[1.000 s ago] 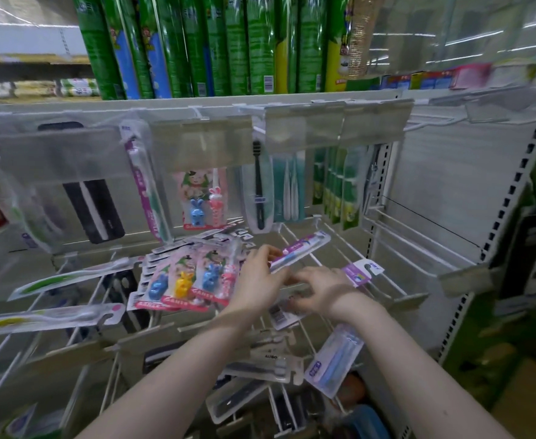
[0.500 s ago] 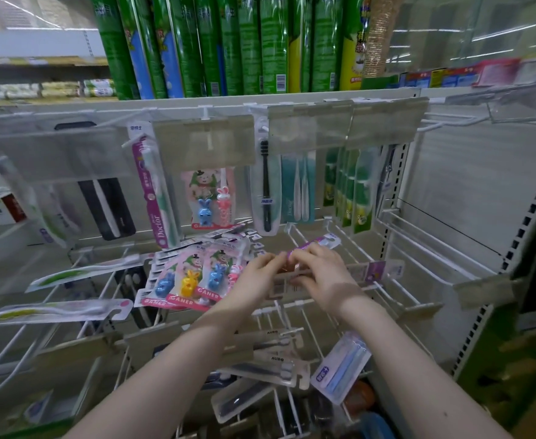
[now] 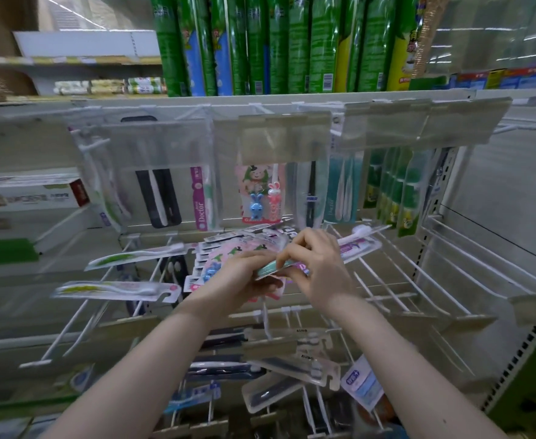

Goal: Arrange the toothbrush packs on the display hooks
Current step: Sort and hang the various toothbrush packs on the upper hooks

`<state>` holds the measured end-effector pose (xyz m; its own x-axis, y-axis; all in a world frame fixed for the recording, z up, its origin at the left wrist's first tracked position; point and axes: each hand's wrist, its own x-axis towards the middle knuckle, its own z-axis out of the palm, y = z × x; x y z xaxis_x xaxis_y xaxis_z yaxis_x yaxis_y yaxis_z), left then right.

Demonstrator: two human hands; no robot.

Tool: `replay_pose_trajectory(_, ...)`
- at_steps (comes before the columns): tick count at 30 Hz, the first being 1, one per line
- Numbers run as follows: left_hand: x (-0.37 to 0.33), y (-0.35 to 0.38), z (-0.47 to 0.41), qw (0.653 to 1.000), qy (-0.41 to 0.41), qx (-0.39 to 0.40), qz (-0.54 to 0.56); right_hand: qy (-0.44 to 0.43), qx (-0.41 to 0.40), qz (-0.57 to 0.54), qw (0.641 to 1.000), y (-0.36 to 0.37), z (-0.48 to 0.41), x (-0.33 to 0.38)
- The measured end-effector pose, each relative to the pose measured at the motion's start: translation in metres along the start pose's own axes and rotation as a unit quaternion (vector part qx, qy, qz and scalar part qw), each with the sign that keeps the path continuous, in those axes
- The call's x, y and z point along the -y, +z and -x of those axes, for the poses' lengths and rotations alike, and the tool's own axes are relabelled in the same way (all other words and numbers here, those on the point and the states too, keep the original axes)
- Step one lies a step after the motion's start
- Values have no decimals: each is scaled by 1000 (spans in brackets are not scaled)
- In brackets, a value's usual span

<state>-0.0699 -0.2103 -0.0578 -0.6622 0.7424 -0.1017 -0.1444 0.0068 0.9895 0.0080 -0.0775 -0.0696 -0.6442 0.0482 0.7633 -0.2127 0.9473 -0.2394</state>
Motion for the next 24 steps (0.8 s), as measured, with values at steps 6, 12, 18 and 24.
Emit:
replay_pose_trajectory(6, 0, -43, 18, 1000, 26, 2, 11, -16, -32, 14, 999, 24, -7, 20)
replay_pose_trajectory(12, 3, -73, 31, 996, 26, -85, 11, 111, -29, 10, 993, 36, -11, 23)
replay_pose_trajectory(18, 10, -90, 37, 987, 64, -146, -9, 255, -37, -23, 966, 45, -14, 29)
replay_pose_trajectory(24, 12, -104, 34, 966, 97, -237, -40, 363, -72, -43, 928, 60, -17, 23)
